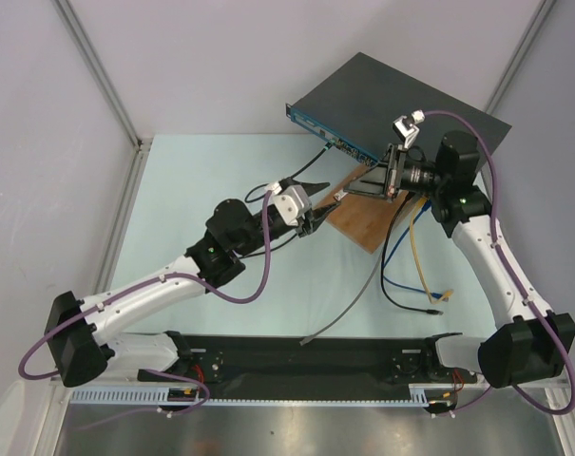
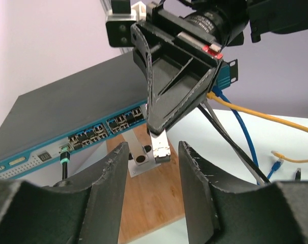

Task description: Insert the plug into the switch port

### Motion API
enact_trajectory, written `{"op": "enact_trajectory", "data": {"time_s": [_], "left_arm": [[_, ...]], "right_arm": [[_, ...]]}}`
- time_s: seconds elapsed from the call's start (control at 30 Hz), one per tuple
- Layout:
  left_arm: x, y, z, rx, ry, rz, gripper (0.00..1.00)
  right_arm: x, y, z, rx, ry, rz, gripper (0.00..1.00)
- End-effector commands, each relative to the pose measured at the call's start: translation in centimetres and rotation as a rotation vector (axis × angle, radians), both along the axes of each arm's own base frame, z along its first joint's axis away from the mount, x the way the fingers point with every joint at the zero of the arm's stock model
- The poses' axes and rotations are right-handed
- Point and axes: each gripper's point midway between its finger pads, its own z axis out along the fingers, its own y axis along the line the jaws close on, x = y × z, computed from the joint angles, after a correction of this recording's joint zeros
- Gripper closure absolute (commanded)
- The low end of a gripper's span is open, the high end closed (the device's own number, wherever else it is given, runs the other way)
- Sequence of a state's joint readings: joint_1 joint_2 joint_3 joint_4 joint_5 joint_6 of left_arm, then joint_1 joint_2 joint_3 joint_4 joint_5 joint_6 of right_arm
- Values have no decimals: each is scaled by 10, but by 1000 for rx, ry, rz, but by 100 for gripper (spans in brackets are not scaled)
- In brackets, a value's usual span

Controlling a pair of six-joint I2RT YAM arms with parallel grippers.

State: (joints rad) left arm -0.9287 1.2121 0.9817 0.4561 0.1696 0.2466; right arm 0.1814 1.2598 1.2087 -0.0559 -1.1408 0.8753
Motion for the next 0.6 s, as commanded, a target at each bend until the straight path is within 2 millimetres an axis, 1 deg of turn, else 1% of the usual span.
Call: {"op": "enact_trajectory", "data": {"time_s": [0.0,0.23,0.47,0.57], "left_arm": [[-6,-2,22,-51,-76,-17,52],[-5,-5,16,-34,-73,-15,53],[3,-8,1,-8,-59,14,52],[5,-9,0,-8,-59,20,53]], "right_arm": [[-6,5,10,15,-44,41,100],[-5,7,9,12,-44,44,100],[-2,8,7,11,-39,44,100],[-2,7,7,10,-41,43,100]]}}
